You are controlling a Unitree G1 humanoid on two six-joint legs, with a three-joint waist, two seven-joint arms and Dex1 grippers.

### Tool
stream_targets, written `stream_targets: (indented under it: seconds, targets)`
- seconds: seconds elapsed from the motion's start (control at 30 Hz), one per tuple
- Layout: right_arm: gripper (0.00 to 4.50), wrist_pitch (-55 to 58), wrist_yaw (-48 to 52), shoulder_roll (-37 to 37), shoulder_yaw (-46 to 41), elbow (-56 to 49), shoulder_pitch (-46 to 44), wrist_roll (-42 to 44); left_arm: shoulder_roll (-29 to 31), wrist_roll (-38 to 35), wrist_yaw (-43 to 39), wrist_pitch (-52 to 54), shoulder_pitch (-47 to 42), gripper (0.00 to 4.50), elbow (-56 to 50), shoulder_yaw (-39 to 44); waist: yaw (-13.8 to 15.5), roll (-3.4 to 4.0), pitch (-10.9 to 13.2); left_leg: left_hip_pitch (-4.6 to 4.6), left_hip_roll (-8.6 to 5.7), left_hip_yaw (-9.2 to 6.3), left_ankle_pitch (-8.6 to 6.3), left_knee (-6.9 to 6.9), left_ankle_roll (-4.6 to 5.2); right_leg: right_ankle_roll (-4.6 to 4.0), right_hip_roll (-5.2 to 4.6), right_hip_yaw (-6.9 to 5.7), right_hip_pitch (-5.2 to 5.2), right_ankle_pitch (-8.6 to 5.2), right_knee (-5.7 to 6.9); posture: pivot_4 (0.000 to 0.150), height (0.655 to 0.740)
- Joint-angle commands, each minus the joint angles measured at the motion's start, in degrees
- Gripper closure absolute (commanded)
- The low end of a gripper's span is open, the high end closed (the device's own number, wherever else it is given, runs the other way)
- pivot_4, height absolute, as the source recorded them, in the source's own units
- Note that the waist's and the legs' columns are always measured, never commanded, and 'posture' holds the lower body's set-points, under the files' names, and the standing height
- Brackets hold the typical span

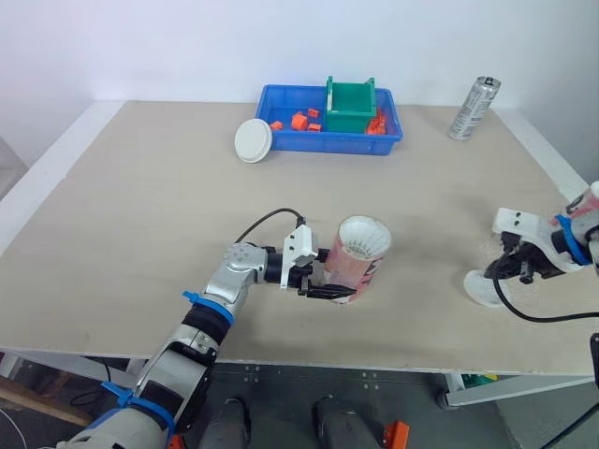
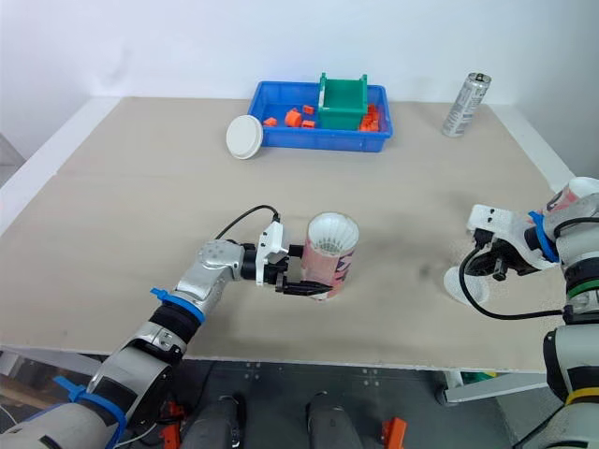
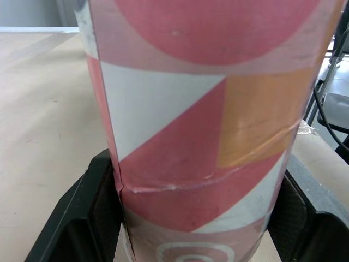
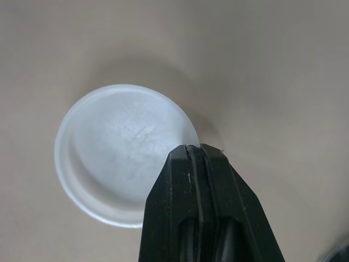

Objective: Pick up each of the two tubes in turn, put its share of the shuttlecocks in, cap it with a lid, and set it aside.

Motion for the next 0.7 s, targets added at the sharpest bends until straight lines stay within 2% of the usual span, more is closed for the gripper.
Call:
stream_targets:
  seconds: [0.03,0.23,0.53,0.7]
  targets:
    - [4.41,0.9,1.3,-1.6,-1.9,-4.6,0.9,1.6,0.5,1.0,-0.1,0.7,0.8,1.23,0.1,-0.3,0.0,0.0,0.0,0.0,0.0,-0.01,0.0,0.0,0.0,0.0,0.0,0.0,0.0,0.0,0.0,0.15,0.7367]
    - [4.41,6.3,4.2,-2.1,-6.0,-17.7,0.1,7.7,0.5,1.0,-0.2,0.5,0.3,1.23,0.2,-0.1,0.0,0.06,0.0,0.0,-0.01,-0.01,0.0,0.0,0.0,0.0,0.0,0.02,-0.01,0.0,0.01,0.15,0.7367]
    - [4.41,26.0,5.3,-1.0,-8.1,-52.6,-7.2,37.0,1.0,1.2,-2.2,0.9,-0.5,1.23,0.0,-0.6,0.1,0.12,0.0,-0.07,-0.01,-0.14,-0.02,-0.04,-0.03,-0.03,0.01,-0.07,-0.05,-0.07,-0.01,0.15,0.7367]
    - [4.41,26.3,5.3,2.5,-2.9,-57.3,-11.8,37.8,1.3,1.8,-3.3,0.7,-1.5,1.23,0.8,-1.0,0.1,0.1,0.0,-0.11,0.01,-0.13,-0.06,-0.05,-0.09,-0.04,0.01,-0.09,-0.1,-0.12,-0.01,0.15,0.7367]
